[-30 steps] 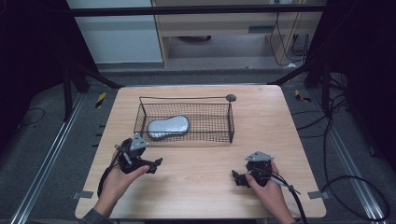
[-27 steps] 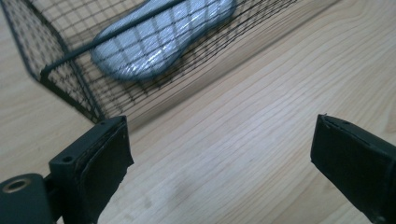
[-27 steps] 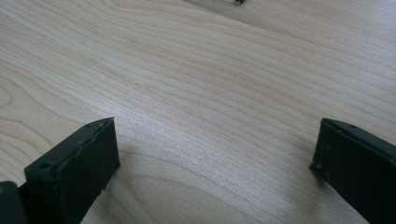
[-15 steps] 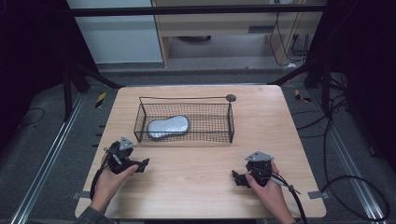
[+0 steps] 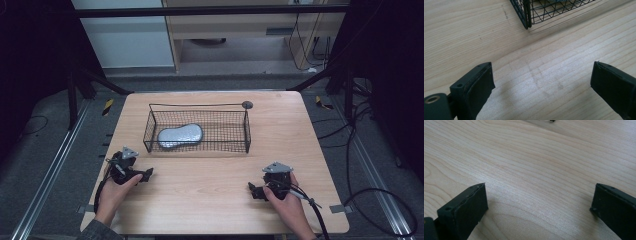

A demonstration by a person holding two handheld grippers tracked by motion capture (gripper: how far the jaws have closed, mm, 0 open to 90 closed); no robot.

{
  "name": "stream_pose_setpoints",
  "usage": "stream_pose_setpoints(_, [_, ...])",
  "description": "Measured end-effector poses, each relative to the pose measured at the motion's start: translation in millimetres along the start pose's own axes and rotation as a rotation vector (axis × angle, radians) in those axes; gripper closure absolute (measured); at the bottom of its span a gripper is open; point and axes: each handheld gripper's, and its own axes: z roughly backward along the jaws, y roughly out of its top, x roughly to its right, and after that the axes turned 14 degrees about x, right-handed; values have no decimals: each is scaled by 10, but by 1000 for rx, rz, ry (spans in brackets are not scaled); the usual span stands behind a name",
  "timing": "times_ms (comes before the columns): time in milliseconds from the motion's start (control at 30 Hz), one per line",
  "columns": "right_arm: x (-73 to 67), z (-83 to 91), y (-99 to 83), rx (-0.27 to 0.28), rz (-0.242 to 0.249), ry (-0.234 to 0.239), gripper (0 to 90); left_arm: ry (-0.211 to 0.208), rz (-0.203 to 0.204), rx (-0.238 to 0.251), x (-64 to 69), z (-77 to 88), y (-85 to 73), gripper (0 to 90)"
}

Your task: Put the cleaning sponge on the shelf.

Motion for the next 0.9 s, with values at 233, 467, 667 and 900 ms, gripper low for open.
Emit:
stream_pose_setpoints(233, [0, 0, 0, 0, 0, 0, 5, 5, 10, -4, -40, -55, -39, 35])
stream_pose_setpoints(467, [1, -1, -1, 0, 1, 0, 5, 1, 27, -10, -65, -106, -81, 11])
stream_pose_setpoints(667, [1, -1, 0, -1, 1, 0, 5, -15, 57, 39, -99, -111, -153, 0])
stream_pose_setpoints(900, [0, -1, 0, -1, 0, 1, 5, -10, 60, 62, -93, -107, -177, 0])
